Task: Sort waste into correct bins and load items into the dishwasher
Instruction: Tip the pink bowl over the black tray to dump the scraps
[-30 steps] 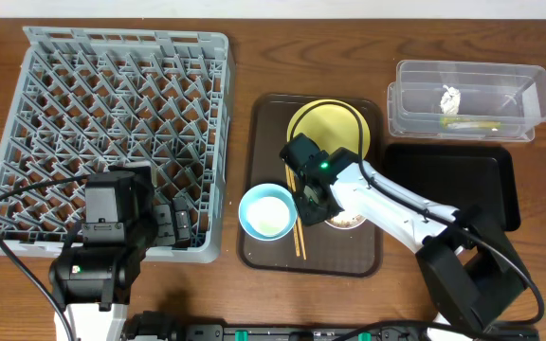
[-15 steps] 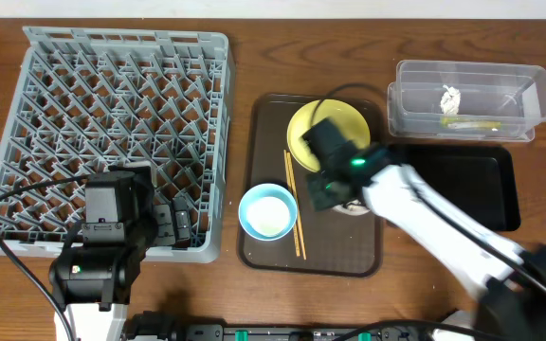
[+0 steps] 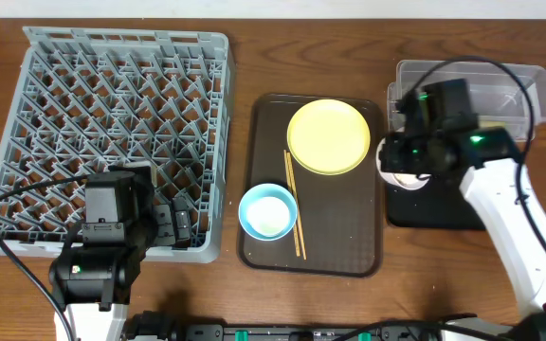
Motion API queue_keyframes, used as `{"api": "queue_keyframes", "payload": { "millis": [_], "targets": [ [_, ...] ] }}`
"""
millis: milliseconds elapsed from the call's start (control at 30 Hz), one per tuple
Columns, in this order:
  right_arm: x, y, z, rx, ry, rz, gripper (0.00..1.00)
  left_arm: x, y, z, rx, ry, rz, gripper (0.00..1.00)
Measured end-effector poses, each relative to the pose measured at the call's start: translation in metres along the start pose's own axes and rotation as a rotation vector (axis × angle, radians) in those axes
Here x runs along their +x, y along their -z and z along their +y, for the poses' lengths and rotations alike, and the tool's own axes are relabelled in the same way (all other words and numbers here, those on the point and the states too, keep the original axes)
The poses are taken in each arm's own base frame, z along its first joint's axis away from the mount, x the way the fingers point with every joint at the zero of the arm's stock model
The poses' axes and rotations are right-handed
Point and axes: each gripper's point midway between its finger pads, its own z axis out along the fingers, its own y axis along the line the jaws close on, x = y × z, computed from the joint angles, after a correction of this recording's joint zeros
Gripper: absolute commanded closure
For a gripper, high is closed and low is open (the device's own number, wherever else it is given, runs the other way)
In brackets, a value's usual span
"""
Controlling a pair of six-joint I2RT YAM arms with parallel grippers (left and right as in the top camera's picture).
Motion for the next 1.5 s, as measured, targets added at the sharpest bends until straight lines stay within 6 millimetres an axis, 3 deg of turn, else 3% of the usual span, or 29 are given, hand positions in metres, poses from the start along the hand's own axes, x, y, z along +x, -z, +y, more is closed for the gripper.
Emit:
{"api": "queue_keyframes", "payload": {
  "millis": [500, 800, 1133, 1500],
  "targets": [
    [0.006, -0.01, -0.046, -0.421, -0.17, -0.082, 0.99, 0.0, 0.0, 0.0, 0.0, 0.0, 0.0, 0.05],
    [-0.002, 0.014, -0.051, -0.639, -0.199, -0.198, 0.99, 0.0, 0.0, 0.0, 0.0, 0.0, 0.0, 0.05],
    [-0.01, 0.034, -0.067, -0.706, -0.259, -0.269, 0.99, 0.0, 0.0, 0.0, 0.0, 0.0, 0.001, 0.05],
    [-0.01, 0.047, -0.109, -0.721, -0.54, -0.309, 0.99, 0.0, 0.0, 0.0, 0.0, 0.0, 0.0, 0.05]
  ]
}}
